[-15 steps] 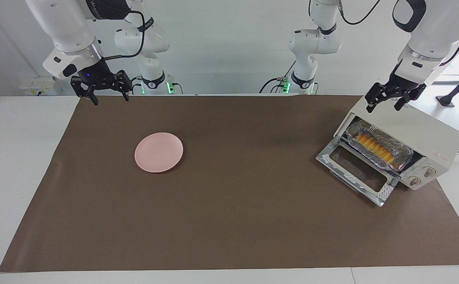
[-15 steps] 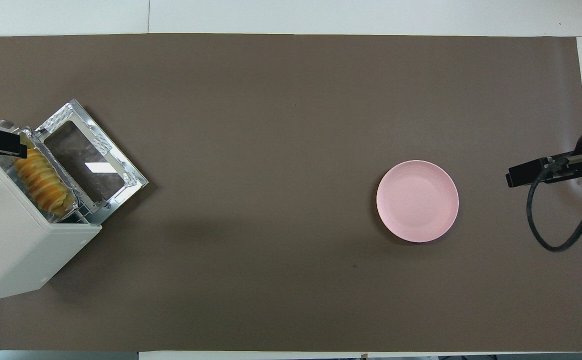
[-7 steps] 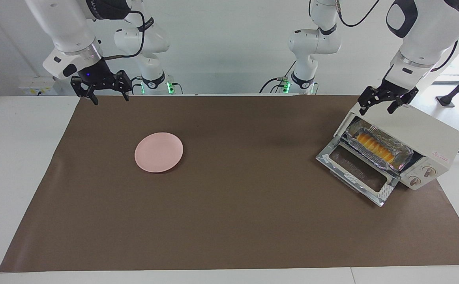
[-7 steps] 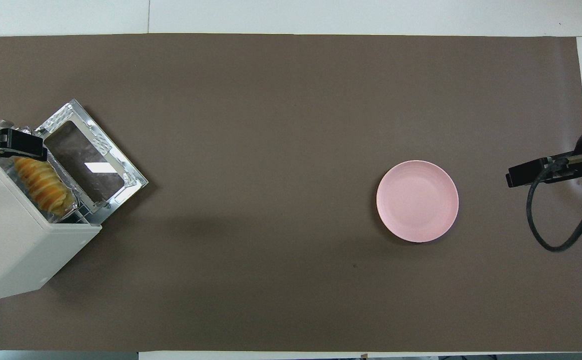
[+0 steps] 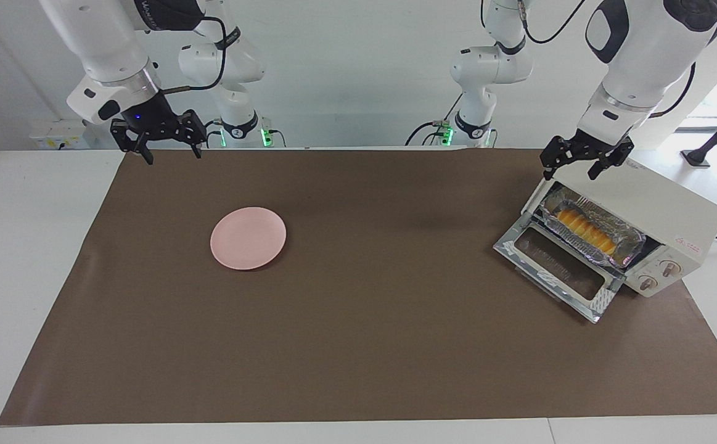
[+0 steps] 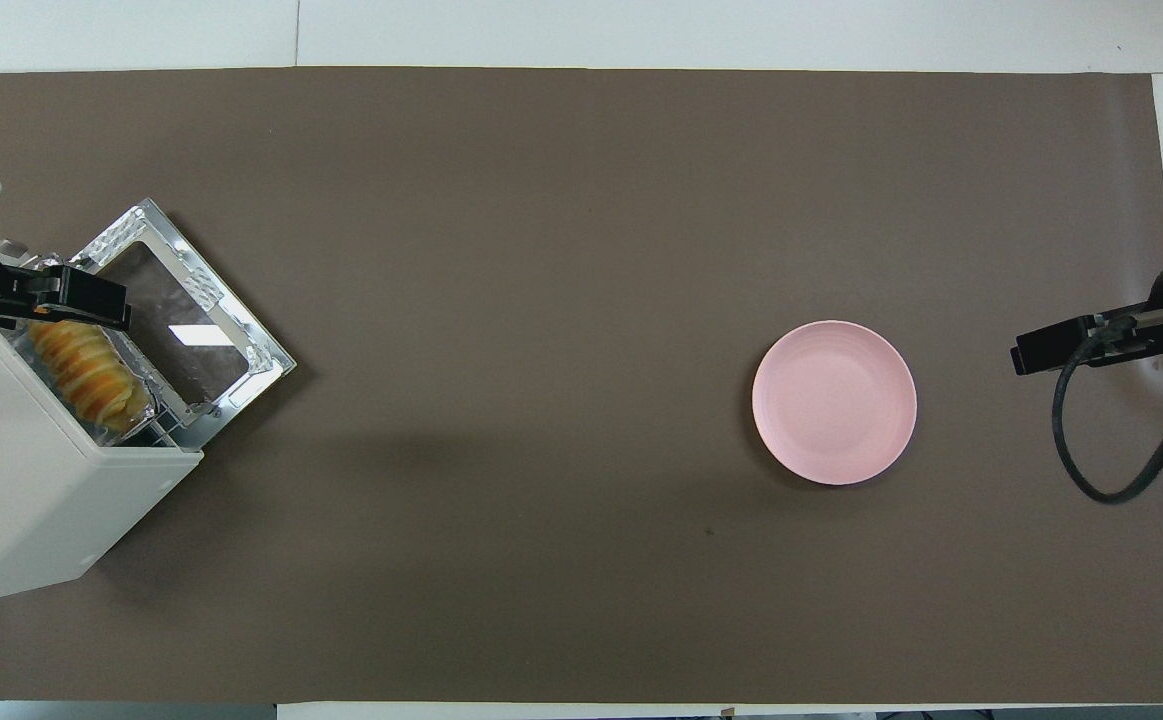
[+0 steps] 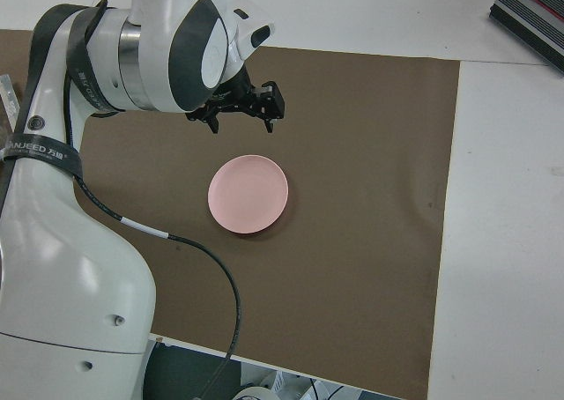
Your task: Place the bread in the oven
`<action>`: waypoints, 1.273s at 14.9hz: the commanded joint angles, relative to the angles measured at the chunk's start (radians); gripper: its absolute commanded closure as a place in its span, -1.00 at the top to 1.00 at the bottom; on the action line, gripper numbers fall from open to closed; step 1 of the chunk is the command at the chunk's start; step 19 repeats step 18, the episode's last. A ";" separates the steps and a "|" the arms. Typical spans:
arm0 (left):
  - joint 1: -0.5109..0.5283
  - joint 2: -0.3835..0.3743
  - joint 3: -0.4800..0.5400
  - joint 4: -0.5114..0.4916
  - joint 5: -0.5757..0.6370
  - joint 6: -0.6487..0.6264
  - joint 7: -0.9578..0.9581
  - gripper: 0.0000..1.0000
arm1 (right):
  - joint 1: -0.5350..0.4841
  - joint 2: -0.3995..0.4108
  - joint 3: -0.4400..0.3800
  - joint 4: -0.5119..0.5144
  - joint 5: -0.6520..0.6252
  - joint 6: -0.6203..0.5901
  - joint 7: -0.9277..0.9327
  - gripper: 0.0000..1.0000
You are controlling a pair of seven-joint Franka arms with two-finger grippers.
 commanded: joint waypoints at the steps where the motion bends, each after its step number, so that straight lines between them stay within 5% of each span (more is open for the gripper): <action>1: 0.024 -0.002 -0.010 0.001 -0.015 -0.021 0.010 1.00 | -0.013 -0.012 0.009 -0.011 -0.008 -0.006 -0.005 1.00; 19: 0.026 0.001 -0.011 0.008 -0.027 0.005 -0.084 1.00 | -0.013 -0.012 0.009 -0.011 -0.008 -0.006 -0.005 1.00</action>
